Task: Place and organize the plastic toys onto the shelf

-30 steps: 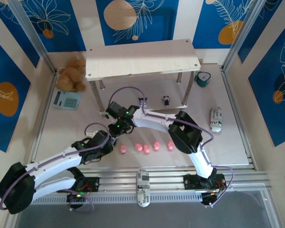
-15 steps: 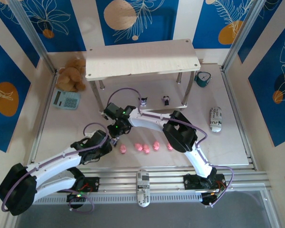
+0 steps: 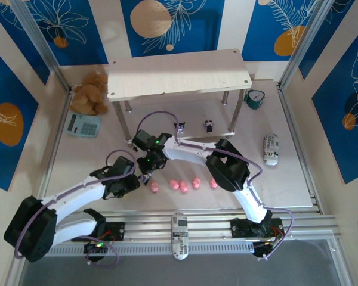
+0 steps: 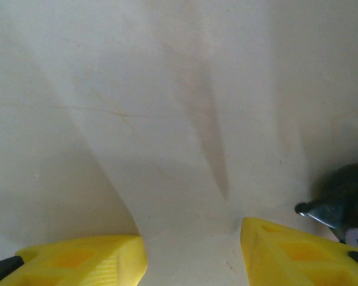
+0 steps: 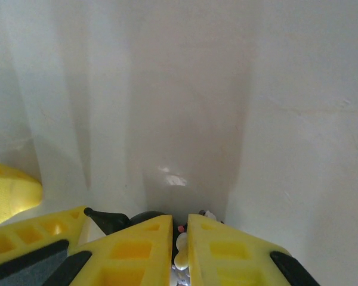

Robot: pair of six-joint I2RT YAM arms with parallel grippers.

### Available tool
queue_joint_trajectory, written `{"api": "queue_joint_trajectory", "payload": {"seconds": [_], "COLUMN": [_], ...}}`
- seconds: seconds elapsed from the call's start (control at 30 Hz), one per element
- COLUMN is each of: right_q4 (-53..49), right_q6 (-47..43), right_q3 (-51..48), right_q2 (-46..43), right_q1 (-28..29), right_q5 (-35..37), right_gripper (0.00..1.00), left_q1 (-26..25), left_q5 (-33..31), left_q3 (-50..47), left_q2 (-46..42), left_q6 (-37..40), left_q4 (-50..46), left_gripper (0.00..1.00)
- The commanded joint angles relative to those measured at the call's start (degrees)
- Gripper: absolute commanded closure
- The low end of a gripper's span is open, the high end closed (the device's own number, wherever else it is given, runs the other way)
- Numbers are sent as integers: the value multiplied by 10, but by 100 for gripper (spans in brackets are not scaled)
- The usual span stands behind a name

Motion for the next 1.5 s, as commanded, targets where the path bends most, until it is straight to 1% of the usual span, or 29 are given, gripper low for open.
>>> {"api": "queue_joint_trajectory", "payload": {"seconds": [0.0,0.37,0.77,0.83,0.93,1.03,1.13,1.2,1.33,1.37,1.4,1.47], "right_q4": [-36,-24,-5,4,36,47,51,37,28,32,35,32], "right_q6": [3,15,23,18,-4,-38,-71,-73,-40,-32,-23,-5], "right_q3": [-26,-61,-108,-122,-158,-180,-191,-184,-175,-175,-173,-165], "right_q2": [-25,-62,-115,-129,-157,-170,-172,-165,-152,-150,-147,-140], "right_q1": [-3,-13,-28,-29,-28,-28,-28,-34,-33,-33,-33,-33], "right_q5": [-1,-15,-35,-40,-45,-45,-56,-88,-131,-137,-142,-152], "right_gripper": [83,83,81,78,65,56,52,52,51,49,44,42], "left_q1": [23,25,25,25,25,25,25,25,27,28,28,29], "left_q5": [-51,-37,-34,-33,-33,-30,-28,-30,-34,-33,-31,-29], "left_q3": [1,33,69,75,85,90,91,92,93,93,94,96], "left_q2": [56,121,148,149,140,118,90,70,27,18,12,3], "left_q6": [52,62,77,83,100,113,121,126,135,138,140,145], "left_q4": [116,170,196,195,184,164,141,123,91,86,82,69], "left_gripper": [46,46,46,46,46,45,44,43,42,42,41,41]}}
